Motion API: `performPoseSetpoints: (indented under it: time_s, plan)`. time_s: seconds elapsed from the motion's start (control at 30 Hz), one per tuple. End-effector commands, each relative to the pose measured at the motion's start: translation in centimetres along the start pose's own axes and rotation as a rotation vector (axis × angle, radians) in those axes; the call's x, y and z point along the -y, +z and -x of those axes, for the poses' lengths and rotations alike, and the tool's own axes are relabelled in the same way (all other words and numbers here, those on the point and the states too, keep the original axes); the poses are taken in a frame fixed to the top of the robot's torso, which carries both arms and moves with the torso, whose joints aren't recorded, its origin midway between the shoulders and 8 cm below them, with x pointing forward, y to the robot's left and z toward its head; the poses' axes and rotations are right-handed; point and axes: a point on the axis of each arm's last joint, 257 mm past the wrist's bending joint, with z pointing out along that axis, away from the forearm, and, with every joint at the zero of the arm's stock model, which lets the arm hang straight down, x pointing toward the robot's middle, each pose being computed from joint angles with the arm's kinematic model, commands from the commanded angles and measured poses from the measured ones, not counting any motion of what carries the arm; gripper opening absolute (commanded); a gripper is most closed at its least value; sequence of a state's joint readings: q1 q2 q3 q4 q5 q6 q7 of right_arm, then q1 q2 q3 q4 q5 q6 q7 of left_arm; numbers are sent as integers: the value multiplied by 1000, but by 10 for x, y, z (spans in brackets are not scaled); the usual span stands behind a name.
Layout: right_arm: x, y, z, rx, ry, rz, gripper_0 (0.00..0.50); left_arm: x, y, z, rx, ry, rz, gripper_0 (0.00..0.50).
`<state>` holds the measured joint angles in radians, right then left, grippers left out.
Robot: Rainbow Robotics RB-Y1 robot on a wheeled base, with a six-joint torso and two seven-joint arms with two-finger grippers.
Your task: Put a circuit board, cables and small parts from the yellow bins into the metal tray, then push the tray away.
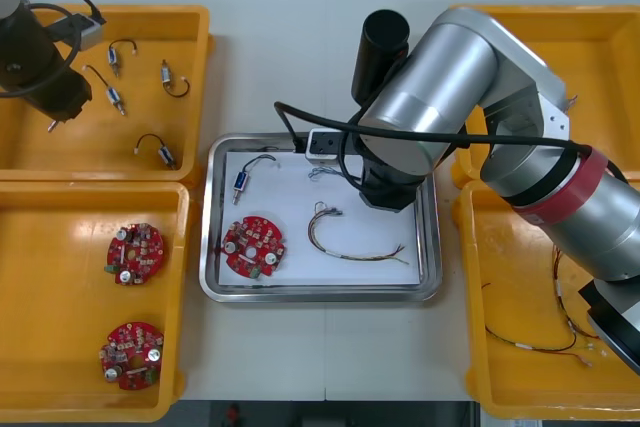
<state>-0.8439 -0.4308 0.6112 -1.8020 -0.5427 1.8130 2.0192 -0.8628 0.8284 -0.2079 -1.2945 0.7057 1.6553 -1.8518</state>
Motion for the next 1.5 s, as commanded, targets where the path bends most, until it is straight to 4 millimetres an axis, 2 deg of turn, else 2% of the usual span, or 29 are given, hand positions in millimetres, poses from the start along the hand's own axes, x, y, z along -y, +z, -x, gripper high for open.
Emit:
performPoseSetpoints:
  time_s: [0.03, 0.23, 0.4, 0.57, 0.63, 0.87, 1.03, 1.07, 1.17, 1.33, 1.5]
  plan:
    - [19, -49, 6, 67, 71, -39, 500, -7, -27, -2, 8, -207, 38, 0]
    - [43, -80, -7, 169, 211, -129, 500, 20, -40, 6, 43, -259, 25, 0]
    - [46, -97, -30, 227, 399, -169, 500, 49, -54, 13, 58, -276, 7, 0]
    - [40, -93, -66, 217, 596, -165, 500, 87, -71, 19, 72, -258, -22, 0]
    - [39, -92, -77, 212, 659, -168, 500, 100, -78, 28, 105, -250, -36, 0]
    - [33, -94, -121, 206, 876, -142, 500, 166, -91, 48, 177, -212, -99, 2]
    - [32, -102, -141, 236, 1002, -106, 500, 206, -93, 51, 191, -182, -129, 1]
    - [30, -104, -150, 240, 1035, -102, 500, 219, -93, 51, 193, -174, -143, 0]
    - [25, -107, -165, 238, 1085, -97, 500, 238, -91, 50, 186, -164, -165, 0]
    - [16, -112, -197, 223, 1147, -129, 500, 265, -78, 48, 169, -147, -181, 0]
    - [8, -113, -227, 202, 1216, -145, 500, 283, -62, 50, 167, -115, -185, 0]
